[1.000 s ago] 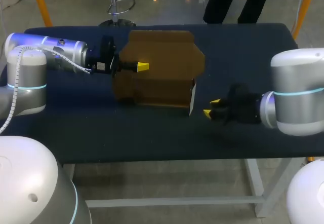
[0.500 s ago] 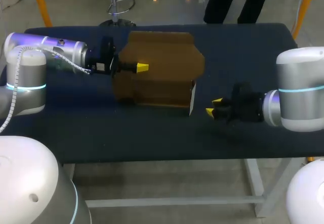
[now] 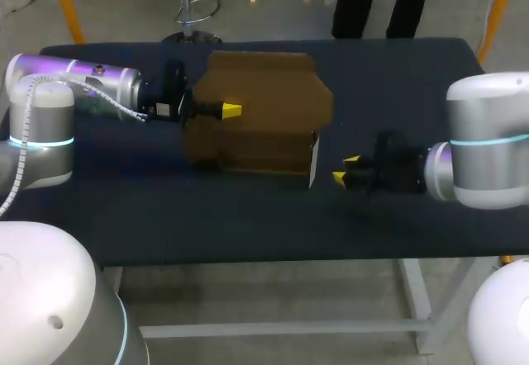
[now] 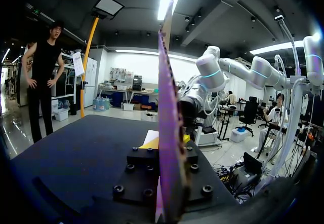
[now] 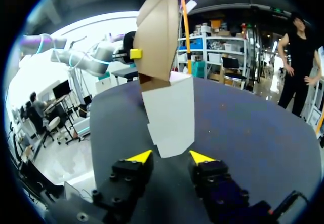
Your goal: Assemble the packaging by folding the flat box into shape, placing the metal phone stand inside, and closing the box properly
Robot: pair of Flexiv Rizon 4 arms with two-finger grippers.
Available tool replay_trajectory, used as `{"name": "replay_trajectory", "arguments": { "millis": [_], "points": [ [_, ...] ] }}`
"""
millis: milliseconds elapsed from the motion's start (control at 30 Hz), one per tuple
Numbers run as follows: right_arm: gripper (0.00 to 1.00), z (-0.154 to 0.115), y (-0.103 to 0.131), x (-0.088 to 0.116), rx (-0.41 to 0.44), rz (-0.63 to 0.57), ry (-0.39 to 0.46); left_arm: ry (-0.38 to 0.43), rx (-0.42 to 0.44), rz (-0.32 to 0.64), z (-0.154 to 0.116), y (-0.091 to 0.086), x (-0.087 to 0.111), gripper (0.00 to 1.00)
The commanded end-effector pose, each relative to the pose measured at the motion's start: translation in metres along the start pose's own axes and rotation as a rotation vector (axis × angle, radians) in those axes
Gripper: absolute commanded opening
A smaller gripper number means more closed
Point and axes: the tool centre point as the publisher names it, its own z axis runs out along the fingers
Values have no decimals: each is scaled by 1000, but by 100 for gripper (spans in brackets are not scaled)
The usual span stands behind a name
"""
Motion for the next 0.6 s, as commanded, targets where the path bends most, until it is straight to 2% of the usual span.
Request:
{"name": "replay_trajectory", "arguments": {
  "millis": [33, 600],
  "points": [
    [49, 9, 1, -7, -13, 1, 6, 3, 0, 0, -2, 6, -1, 0],
    [50, 38, 20, -18, -84, -39, 38, 3, 0, 0, -2, 6, -1, 0]
  ]
}}
